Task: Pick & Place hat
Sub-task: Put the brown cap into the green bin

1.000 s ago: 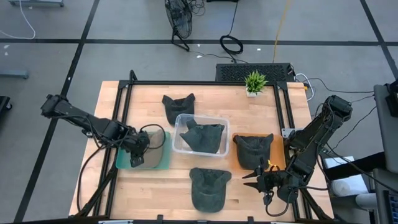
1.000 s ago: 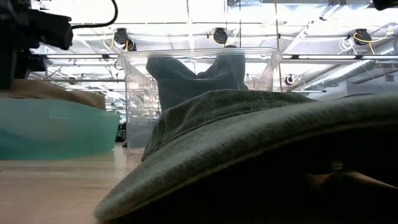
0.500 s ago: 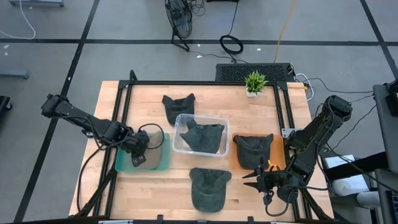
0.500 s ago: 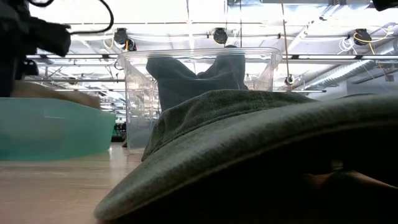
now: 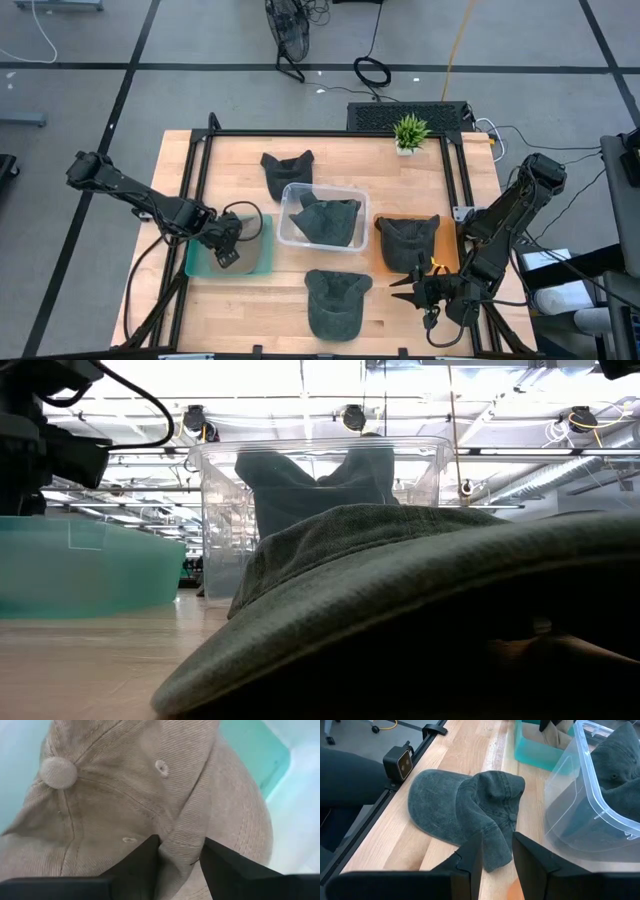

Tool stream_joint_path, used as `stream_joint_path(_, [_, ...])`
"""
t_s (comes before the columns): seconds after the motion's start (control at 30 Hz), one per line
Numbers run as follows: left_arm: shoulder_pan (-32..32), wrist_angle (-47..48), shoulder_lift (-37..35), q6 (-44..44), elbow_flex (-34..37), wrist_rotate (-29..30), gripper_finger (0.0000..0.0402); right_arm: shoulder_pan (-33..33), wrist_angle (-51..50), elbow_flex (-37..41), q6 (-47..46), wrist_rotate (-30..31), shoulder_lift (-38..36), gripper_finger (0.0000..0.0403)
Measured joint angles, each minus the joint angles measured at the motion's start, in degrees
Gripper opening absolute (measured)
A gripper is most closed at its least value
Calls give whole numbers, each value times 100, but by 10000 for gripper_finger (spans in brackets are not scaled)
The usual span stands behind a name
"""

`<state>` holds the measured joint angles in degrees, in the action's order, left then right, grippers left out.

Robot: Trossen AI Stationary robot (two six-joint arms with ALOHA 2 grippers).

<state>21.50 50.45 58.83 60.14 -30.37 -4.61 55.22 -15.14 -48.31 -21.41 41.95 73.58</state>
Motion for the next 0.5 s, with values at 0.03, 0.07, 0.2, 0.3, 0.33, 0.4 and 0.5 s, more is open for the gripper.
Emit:
stream_joint_path(0.03, [0,14,0,6,0,7,149,0,0,0,-2,0,0,93])
stream_joint_path(0.07, [0,22,0,22,0,7,149,0,0,0,-14,0,0,93])
stream_joint_path(0.2, [-2,64,-1,-69,-86,-100,149,0,0,0,-17,-1,0,93])
stream_joint_path(0.3, [0,168,3,-272,-392,-258,149,0,3,0,-2,-2,0,93])
stream_joint_path(0.33, [0,257,4,-328,-526,-292,149,0,4,0,0,-2,0,93])
stream_joint_path(0.4, [4,457,-17,-352,-854,-231,149,0,5,0,0,-2,0,93])
stream_joint_path(0.5, [0,855,-9,-348,-1199,-68,149,0,9,0,-13,-2,0,93])
